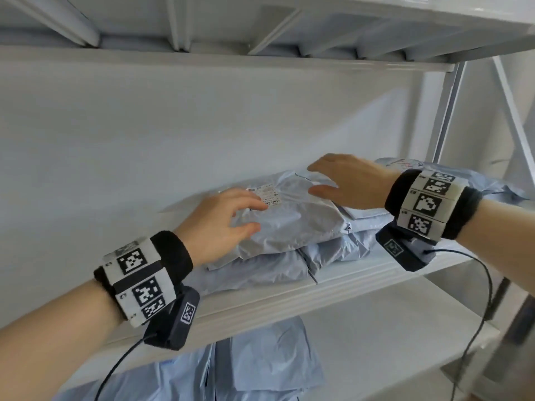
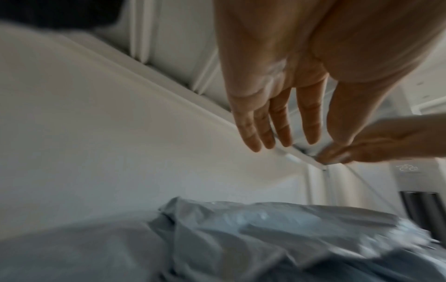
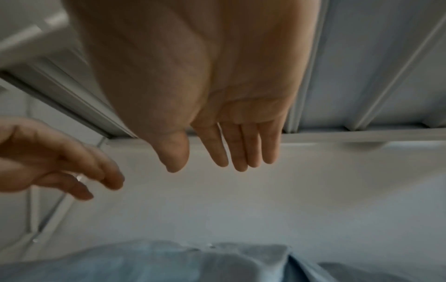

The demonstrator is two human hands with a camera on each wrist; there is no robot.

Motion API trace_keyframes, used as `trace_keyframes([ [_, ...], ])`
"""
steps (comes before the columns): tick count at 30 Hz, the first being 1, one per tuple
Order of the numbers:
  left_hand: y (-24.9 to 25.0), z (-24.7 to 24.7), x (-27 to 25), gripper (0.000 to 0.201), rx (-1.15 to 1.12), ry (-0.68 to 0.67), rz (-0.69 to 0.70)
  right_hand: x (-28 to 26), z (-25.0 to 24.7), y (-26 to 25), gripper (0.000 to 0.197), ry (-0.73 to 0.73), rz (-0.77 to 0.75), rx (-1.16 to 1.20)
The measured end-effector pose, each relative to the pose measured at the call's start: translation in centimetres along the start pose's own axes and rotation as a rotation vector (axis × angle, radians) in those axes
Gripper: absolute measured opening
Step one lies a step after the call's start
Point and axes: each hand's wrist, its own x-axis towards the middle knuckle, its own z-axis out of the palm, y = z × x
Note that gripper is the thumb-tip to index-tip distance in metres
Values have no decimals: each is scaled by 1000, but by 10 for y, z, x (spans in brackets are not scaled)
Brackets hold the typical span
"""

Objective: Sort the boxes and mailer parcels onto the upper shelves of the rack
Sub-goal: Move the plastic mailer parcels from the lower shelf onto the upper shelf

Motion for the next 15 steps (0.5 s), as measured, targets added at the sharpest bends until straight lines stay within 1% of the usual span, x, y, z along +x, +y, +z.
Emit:
trace_keyframes([
  [3,17,27,-31,26,-110,-97,106,-29,-10,-19,53,171,-149,58],
  [5,21,54,-54,25,-184,-203,118,-52,-8,-35,50,253,-245,93],
  [7,19,87,-78,24,-232,-300,99,-77,1,-51,46,300,-322,120],
  [9,9,123,-102,23,-285,-370,46,-100,17,-66,43,317,-379,151],
  [11,-7,157,-124,22,-302,-416,-26,-123,40,-78,42,303,-430,170],
  [13,-28,188,-140,20,-288,-429,-116,-141,67,-87,42,256,-467,196],
  [15,-51,212,-151,20,-268,-428,-240,-155,98,-92,40,210,-480,242],
])
